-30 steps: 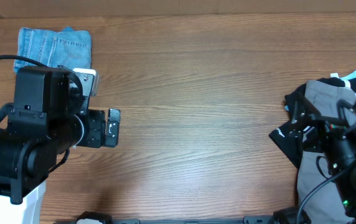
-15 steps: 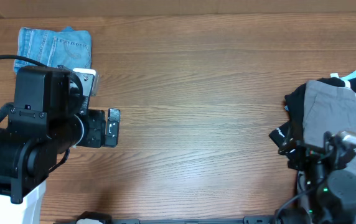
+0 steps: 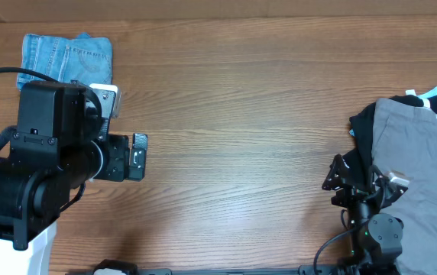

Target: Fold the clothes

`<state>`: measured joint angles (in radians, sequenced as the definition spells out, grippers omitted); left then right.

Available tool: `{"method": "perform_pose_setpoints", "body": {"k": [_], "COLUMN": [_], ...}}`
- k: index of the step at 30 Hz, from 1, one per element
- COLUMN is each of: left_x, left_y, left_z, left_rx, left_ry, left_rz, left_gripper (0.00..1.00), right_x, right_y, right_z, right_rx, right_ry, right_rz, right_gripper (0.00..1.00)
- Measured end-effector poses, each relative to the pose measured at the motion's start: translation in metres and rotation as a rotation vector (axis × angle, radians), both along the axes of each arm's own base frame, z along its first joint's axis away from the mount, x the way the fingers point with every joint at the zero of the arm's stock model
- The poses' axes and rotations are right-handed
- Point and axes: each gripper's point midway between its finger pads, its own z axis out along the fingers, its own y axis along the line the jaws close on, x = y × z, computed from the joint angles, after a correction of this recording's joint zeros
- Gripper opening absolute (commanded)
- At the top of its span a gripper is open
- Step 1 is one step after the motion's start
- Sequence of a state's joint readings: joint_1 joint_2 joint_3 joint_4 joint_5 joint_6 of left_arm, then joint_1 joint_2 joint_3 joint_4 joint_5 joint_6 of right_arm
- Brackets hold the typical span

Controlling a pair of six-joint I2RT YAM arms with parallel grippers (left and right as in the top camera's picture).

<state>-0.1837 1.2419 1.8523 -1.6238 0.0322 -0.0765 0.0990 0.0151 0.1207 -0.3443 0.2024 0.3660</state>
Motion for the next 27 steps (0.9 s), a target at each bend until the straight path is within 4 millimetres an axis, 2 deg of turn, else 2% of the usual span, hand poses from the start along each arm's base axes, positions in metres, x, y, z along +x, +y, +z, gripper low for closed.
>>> {"method": "perform_pose_setpoints", "body": {"k": [27], "left_x": [0.0], "left_y": [0.0], "left_z": [0.0], "left_rx": [0.0], "left_ry": [0.0], "left_rz": [0.0], "left_gripper": [1.0], "right_x": [0.0026], "right_y": [0.0022], "right_z": [0.0012], "right_rx": [0.004], "right_ry": [-0.023], "right_rz": [0.012], "right_gripper": [1.0]}}
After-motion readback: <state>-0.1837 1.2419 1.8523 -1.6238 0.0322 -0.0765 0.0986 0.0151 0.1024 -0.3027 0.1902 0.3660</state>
